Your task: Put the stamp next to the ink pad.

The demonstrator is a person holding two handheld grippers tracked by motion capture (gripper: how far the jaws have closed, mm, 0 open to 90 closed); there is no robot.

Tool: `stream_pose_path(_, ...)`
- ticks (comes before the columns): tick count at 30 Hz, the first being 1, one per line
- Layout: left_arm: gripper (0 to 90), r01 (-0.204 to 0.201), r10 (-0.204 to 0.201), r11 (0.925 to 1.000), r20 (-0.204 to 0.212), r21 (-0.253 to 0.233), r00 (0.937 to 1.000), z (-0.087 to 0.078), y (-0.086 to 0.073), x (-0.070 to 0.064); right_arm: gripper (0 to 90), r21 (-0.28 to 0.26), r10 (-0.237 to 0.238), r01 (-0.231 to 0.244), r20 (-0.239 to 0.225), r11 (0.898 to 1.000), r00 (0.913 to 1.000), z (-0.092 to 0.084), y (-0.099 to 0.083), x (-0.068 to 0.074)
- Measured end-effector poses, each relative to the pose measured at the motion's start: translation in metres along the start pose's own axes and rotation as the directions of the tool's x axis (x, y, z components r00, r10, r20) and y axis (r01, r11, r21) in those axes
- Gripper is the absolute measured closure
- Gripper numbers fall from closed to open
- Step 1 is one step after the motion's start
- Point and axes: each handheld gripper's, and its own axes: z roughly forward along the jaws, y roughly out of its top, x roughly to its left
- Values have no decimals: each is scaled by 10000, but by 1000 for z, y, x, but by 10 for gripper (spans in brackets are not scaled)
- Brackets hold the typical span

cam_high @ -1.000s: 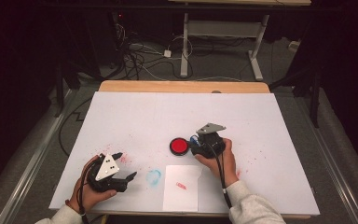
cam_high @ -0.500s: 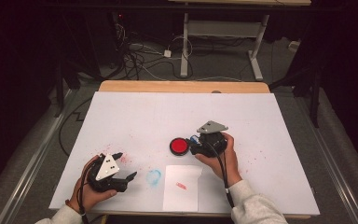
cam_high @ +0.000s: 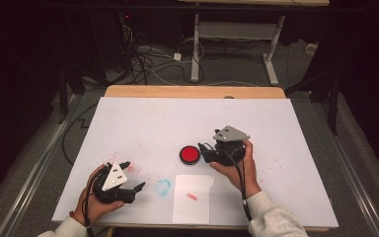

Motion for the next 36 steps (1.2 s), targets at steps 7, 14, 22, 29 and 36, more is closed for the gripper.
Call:
stream_pose_path(7,177,65,-65,9999,77,78,9999,1,0,-1,247,-162,-129,133,238,9998,9996,-7,3,-1)
stream_pose_path(14,177,-26,25,10000,72,50,10000,1,0,0,223,-431,-124,131,155,9990,9998,-13,4,-1)
stream_pose_path(22,176,51,-53,9999,127,125,9999,1,0,-1,214,-547,-337,337,11,9979,9994,-18,5,0)
stream_pose_path(29,176,-81,80,9999,59,115,10000,1,0,0,192,-632,-721,728,132,9953,9973,-24,3,3)
stream_pose_path(36,177,-120,120,9998,59,149,9999,1,0,-1,167,-869,-779,789,153,9931,9968,-32,2,4)
